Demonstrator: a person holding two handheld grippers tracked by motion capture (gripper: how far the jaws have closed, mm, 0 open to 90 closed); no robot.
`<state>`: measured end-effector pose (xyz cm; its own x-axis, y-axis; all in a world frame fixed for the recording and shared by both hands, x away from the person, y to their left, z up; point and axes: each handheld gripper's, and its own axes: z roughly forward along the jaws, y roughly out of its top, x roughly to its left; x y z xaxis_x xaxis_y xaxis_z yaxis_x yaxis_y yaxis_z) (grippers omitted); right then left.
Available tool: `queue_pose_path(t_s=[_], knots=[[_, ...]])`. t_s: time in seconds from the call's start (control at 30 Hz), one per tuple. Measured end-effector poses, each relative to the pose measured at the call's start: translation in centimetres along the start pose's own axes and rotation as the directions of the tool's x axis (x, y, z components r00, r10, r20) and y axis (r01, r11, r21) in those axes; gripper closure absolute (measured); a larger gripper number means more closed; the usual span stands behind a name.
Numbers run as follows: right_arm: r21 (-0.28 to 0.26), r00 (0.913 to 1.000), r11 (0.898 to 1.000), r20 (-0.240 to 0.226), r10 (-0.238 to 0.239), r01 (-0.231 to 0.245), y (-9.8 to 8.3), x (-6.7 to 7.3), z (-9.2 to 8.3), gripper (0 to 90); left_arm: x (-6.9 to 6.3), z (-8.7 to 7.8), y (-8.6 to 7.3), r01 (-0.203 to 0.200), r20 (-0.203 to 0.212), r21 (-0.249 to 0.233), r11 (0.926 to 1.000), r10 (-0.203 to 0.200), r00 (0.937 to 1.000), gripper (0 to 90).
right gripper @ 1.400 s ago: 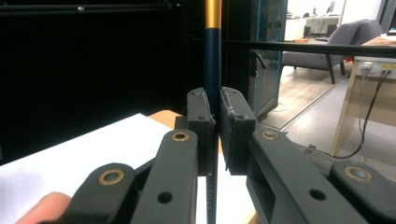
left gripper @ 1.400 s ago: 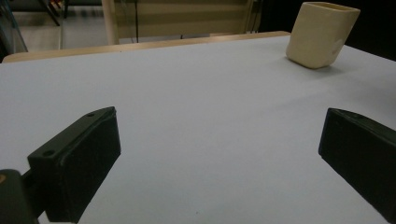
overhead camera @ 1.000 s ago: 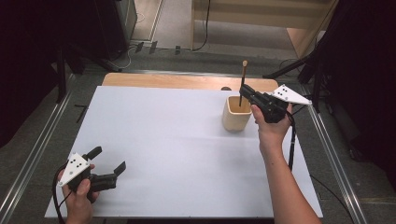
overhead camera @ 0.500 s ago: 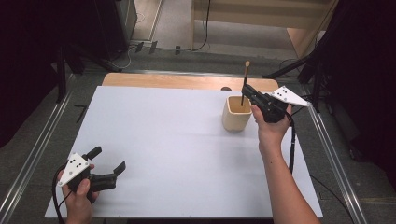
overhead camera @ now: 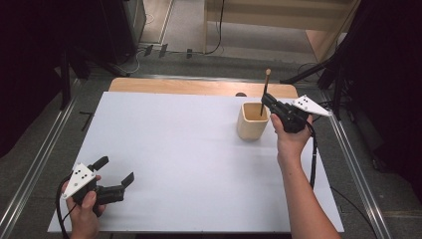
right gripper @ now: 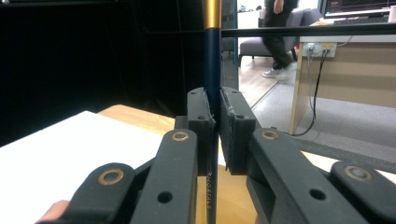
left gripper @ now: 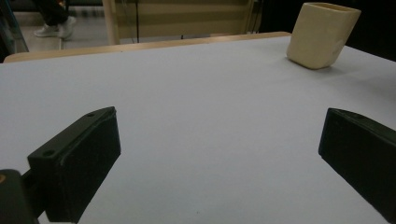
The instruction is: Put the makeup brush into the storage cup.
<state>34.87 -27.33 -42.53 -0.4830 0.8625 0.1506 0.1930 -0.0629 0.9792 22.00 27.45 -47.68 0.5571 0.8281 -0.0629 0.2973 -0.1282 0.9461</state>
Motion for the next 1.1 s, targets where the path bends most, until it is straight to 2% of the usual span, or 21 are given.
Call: queue_pose_path(t_s=[0.63,1.1], knots=[[0.054,0.9983,0.998,0.044,0.038,-0.04,-3.2,-1.0,0.3,84.5,0.0,0.0,0.0,0.0,0.002,0.0,1.0,0.0,1.0,0.0],[0.098,0.9984,0.995,0.053,0.02,-0.025,-4.7,-0.9,0.3,84.4,0.0,0.0,0.0,-0.001,0.001,-0.001,1.0,0.001,1.0,0.0]])
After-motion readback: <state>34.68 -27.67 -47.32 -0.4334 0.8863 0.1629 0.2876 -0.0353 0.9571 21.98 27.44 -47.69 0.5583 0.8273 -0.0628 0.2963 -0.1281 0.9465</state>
